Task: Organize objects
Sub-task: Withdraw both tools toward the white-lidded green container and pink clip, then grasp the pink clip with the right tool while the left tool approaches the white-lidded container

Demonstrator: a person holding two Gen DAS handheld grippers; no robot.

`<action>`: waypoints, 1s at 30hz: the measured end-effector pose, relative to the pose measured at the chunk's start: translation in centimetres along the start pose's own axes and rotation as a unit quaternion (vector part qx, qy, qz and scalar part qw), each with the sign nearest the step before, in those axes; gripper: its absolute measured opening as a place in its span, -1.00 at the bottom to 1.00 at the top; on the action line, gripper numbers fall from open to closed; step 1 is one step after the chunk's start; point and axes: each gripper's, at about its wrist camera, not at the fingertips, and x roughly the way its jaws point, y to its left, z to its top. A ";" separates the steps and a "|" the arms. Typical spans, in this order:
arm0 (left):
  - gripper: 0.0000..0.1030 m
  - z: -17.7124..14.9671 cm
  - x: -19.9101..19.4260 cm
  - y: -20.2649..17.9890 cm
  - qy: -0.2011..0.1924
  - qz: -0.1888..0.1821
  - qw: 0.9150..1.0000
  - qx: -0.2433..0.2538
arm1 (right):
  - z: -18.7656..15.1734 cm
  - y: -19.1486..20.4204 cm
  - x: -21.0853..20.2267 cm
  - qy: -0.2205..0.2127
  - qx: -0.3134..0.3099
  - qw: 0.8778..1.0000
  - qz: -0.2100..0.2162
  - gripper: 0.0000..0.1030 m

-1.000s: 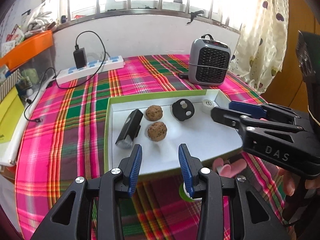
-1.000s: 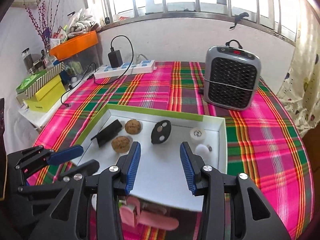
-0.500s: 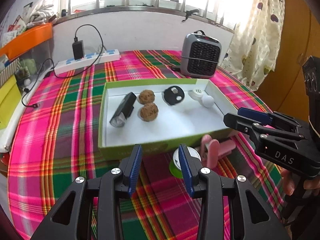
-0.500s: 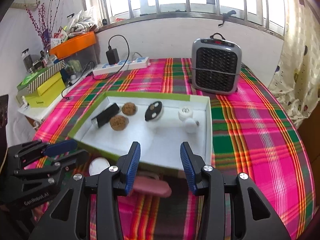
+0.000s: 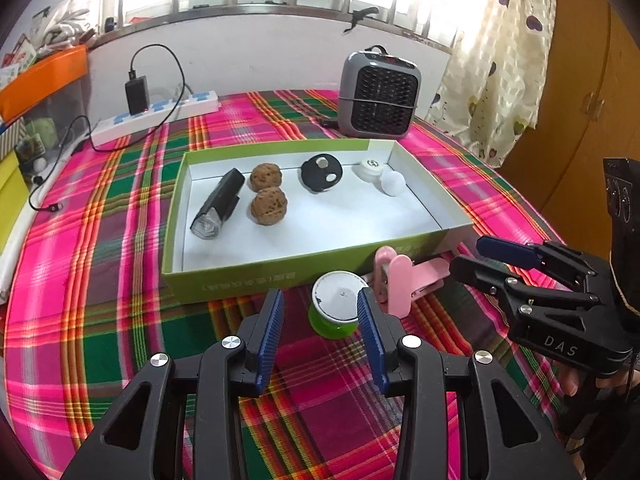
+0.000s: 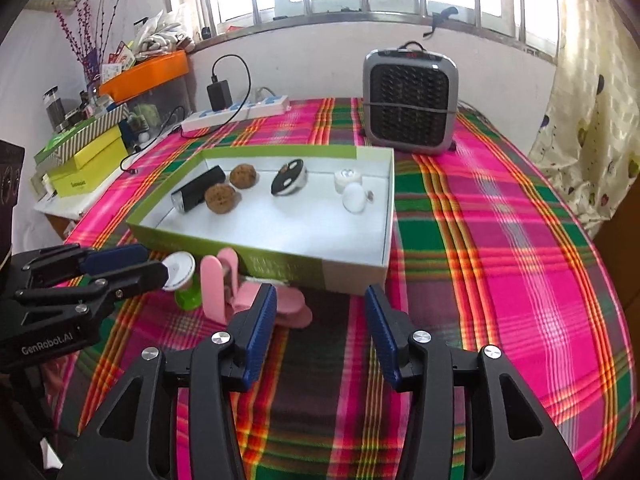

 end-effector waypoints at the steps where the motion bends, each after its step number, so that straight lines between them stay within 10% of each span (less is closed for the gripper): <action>1: -0.30 0.0 0.2 -0.1 0.002 0.000 1.000 0.001 | -0.1 -0.1 0.0 0.002 0.002 1.000 0.001 -0.08; 30: -0.29 0.7 1.2 -0.8 0.009 0.000 1.000 0.008 | -1.1 2.2 1.6 0.053 -0.055 0.993 0.095 -0.07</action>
